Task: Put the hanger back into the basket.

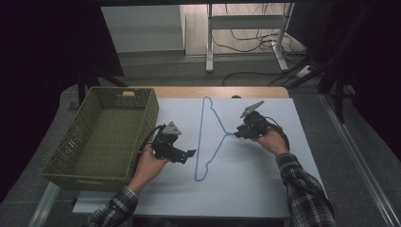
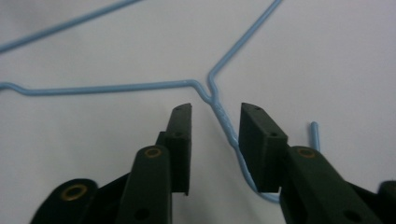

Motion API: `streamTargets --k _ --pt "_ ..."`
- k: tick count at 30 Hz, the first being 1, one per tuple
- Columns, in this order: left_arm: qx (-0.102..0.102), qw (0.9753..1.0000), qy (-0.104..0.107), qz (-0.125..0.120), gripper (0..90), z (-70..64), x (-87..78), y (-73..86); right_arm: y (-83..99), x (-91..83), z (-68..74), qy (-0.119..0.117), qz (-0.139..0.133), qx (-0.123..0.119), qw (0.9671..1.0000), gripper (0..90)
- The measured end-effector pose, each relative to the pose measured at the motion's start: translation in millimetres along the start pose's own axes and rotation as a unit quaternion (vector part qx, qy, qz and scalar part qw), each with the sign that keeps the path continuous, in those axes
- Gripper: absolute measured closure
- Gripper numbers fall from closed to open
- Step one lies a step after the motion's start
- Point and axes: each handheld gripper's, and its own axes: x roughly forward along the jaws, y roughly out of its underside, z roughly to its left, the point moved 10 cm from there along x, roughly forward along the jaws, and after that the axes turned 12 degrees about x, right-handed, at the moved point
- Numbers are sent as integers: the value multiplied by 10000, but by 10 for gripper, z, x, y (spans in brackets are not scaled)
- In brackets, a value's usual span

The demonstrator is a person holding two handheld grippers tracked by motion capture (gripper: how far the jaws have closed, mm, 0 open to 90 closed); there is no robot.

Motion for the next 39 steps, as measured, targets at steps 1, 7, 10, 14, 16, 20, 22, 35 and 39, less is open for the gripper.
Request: streamTargets --k 1,7,10,14,16,20,22,35,39 --pt "-20 10000 17 6 13 -7 12 4 9 58 -38 -3 57 -71 10000 713" --pt "-102 9999 128 42 13 -43 84 17 22 147 -99 -42 125 -212 9997 760" --pt "-183 9996 215 27 12 -73 126 8 59 191 -122 -3 292 -305 9991 777" --pt "-241 9993 269 101 12 -102 183 1 63 201 -125 -54 307 -364 9989 824" --pt "-254 9991 314 141 14 -115 211 -16 62 196 -120 -32 344 -508 9981 831" --pt "-436 9975 521 176 15 -105 320 -75 41 173 -104 -20 319 -636 9975 833" --pt "-517 9968 535 280 28 -76 412 -94 22 145 -88 -10 314 -675 9972 834" --pt "-517 9939 807 554 510 -31 1153 -418 -119 -5 5 -16 261 -812 9964 837" --pt "-590 9918 946 628 596 -55 1328 -457 -129 -23 27 -31 257 -791 9965 837"
